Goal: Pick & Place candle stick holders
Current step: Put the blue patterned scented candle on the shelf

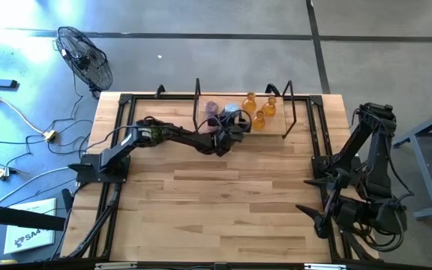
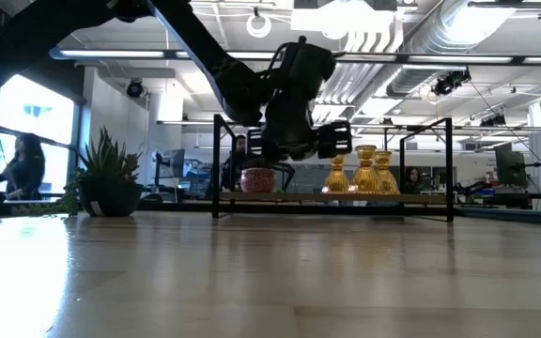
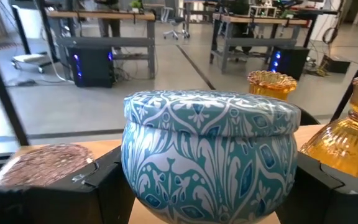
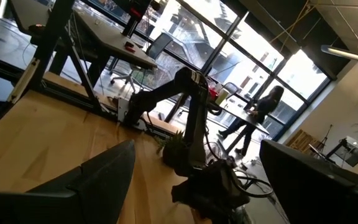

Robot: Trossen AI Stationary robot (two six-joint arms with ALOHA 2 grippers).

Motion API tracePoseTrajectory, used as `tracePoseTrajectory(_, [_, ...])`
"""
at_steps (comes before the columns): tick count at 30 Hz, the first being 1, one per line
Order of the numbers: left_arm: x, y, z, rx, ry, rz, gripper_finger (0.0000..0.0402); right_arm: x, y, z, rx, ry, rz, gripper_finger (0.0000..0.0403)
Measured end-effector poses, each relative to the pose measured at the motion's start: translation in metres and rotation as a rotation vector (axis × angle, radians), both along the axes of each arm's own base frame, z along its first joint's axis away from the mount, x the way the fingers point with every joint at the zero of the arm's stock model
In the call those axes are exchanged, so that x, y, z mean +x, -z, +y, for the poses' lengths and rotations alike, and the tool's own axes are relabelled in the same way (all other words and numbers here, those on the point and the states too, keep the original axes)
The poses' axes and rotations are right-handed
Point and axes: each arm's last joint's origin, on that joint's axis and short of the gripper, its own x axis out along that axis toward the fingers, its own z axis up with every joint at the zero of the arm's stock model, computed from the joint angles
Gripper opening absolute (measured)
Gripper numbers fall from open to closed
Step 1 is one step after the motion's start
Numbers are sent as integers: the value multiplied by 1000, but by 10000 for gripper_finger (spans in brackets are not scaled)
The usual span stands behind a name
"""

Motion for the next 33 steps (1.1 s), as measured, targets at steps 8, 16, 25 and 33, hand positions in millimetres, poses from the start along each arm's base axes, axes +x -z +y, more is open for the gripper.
tracePoseTrajectory(8, [4,-2,-45,13,1,-52,286,0,0,0,-13,0,4,339])
tracePoseTrajectory(16, [3,2,-79,17,-20,-77,286,-2,0,1,-18,-10,6,339])
tracePoseTrajectory(25, [3,30,-87,-30,-14,-172,286,-9,1,4,-47,-43,13,339])
tracePoseTrajectory(33, [31,42,-79,13,-36,-74,286,-12,4,4,-81,-57,23,339])
